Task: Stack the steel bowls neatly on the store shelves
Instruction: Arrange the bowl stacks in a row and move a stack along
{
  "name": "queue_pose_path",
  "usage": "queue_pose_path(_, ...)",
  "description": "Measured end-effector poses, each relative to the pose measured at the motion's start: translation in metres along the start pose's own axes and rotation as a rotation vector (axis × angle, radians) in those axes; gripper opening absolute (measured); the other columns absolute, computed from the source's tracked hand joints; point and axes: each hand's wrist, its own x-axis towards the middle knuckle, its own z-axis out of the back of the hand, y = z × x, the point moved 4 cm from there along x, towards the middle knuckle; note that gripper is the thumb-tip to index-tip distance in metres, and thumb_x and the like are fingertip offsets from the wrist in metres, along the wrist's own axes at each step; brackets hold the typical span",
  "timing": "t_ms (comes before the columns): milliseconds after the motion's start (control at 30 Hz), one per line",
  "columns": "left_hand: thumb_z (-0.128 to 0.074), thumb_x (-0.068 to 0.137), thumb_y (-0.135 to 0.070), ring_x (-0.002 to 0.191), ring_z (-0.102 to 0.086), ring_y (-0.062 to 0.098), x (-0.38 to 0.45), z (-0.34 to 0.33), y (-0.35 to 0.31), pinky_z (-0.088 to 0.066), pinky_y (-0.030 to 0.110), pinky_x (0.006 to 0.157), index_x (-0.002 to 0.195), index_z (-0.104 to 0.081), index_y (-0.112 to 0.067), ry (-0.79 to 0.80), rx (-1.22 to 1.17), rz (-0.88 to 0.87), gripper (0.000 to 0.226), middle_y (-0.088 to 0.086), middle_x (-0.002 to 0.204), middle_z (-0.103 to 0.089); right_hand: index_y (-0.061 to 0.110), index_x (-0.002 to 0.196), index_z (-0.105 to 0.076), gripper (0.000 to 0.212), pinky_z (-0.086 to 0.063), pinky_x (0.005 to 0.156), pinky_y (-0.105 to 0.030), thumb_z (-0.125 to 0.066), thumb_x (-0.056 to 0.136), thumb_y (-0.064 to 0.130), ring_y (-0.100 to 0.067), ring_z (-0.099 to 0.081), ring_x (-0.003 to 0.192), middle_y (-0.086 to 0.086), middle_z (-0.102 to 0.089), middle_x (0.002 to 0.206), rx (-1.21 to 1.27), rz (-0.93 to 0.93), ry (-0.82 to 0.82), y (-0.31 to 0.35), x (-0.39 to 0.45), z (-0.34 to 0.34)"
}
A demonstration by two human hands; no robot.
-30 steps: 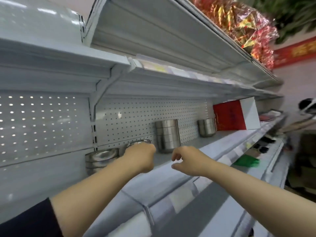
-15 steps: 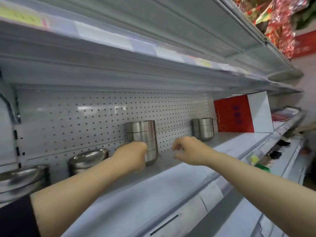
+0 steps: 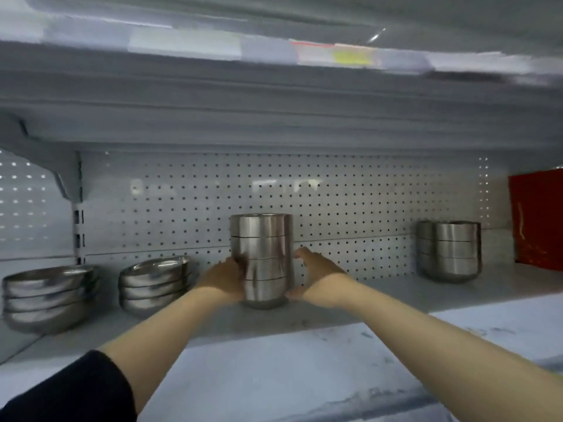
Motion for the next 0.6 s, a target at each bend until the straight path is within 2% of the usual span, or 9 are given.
queue_pose_path(100, -0.067, 0.08, -0.018, 0.119, -0.053, 0.026, 0.02, -0.017, 0.006, -0.043, 0.035, 0.102, 0.132, -0.041, -0.005, 0.012, -0.15, 0.092, 0.06, 0.012, 0.128, -0.056, 0.026, 0.143, -0.022, 0.089, -0.039, 0.087, -0.027, -0.074, 0.073, 0.042, -0.024, -0.044, 0.124, -0.002, -0.039, 0.142, 0.201, 0.013, 0.006, -0.007, 0.024, -0.005)
queue_pose_path(233, -0.064, 0.078, -0.011, 0.105, -0.056, 0.024, 0.035, -0.034, 0.02, -0.048, 0.035, 0.093, 0.133, -0.037, -0.008, -0.051, -0.328, 0.141, 0.061, 0.005, 0.109, -0.059, 0.03, 0.143, -0.017, 0.097, -0.038, 0.096, -0.03, -0.079, 0.069, 0.039, -0.022, -0.04, 0.129, 0.0, -0.036, 0.146, 0.393, 0.029, 0.046, -0.02, 0.05, -0.017)
queue_pose_path(333, -0.071, 0.067, 0.004, 0.109, -0.055, 0.028, 0.036, -0.045, 0.028, -0.05, 0.04, 0.093, 0.136, -0.03, -0.017, 0.005, -0.502, 0.149, 0.083, -0.001, 0.097, -0.053, 0.035, 0.141, -0.014, 0.104, -0.036, 0.103, -0.03, -0.084, 0.064, 0.035, -0.015, -0.041, 0.126, 0.003, -0.039, 0.145, 0.494, 0.047, 0.085, -0.023, 0.058, -0.031)
queue_pose_path(433, -0.074, 0.067, 0.001, 0.111, -0.055, 0.026, 0.036, -0.049, 0.031, -0.05, 0.041, 0.096, 0.138, -0.027, -0.021, -0.002, -0.49, 0.12, 0.089, -0.001, 0.105, -0.056, 0.039, 0.142, -0.009, 0.111, -0.033, 0.099, -0.027, -0.086, 0.062, 0.031, -0.008, -0.04, 0.12, 0.006, -0.04, 0.143, 0.541, 0.079, 0.081, -0.025, 0.061, -0.04)
queue_pose_path(533, -0.072, 0.073, -0.008, 0.1, -0.057, 0.019, 0.035, -0.049, 0.03, -0.052, 0.038, 0.09, 0.139, -0.022, -0.021, -0.037, -0.402, 0.075, 0.084, 0.0, 0.105, -0.057, 0.041, 0.142, -0.006, 0.114, -0.035, 0.103, -0.03, -0.086, 0.06, 0.033, -0.011, -0.041, 0.123, 0.006, -0.042, 0.143, 0.512, 0.102, 0.066, -0.025, 0.063, -0.042)
queue_pose_path(600, -0.069, 0.076, -0.008, 0.101, -0.057, 0.021, 0.034, -0.049, 0.029, -0.051, 0.041, 0.092, 0.139, -0.02, -0.018, -0.066, -0.379, 0.062, 0.081, 0.002, 0.106, -0.057, 0.041, 0.142, -0.006, 0.116, -0.035, 0.103, -0.03, -0.087, 0.058, 0.034, -0.013, -0.042, 0.126, 0.006, -0.042, 0.143, 0.498, 0.102, 0.055, -0.026, 0.065, -0.042)
